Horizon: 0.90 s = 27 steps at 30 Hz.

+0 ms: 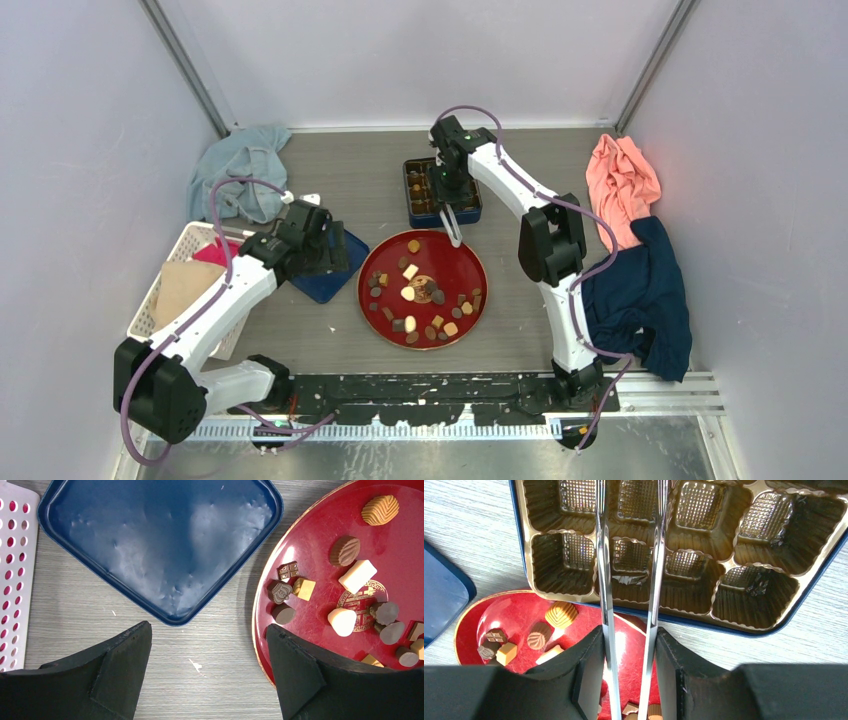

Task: Pack the chocolate
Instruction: Pick up the fake chocolate from the plate.

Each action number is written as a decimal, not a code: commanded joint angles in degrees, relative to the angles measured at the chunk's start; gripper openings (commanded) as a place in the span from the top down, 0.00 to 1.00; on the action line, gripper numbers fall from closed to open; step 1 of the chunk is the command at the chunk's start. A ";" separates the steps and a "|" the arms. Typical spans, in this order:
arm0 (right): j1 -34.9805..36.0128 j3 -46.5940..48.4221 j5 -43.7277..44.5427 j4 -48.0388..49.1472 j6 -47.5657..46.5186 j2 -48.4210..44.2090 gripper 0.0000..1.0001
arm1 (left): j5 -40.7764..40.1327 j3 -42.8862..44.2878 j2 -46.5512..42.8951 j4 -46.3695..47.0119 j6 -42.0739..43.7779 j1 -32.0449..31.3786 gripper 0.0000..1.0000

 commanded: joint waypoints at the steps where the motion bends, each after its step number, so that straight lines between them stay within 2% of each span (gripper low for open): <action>1: -0.17 2.78 -0.21 0.76 -0.08 -3.37 0.58 | -0.91 1.87 -0.18 0.49 -0.14 0.30 0.15; 7: -0.15 -3.12 1.27 2.58 -0.07 -12.62 0.69 | -0.76 1.87 -0.05 0.53 -0.19 0.30 0.15; 14: 0.37 -22.46 2.08 3.12 0.49 -26.91 0.76 | -0.48 1.69 -0.06 0.85 -0.43 0.30 0.15; 21: 3.09 -41.57 -2.28 -0.94 3.43 -41.05 0.75 | -0.82 1.91 0.37 1.25 -0.06 0.30 0.15; 27: 11.11 -48.23 -2.74 -5.87 5.65 -46.31 0.66 | -0.64 1.78 1.37 1.86 0.09 0.30 0.15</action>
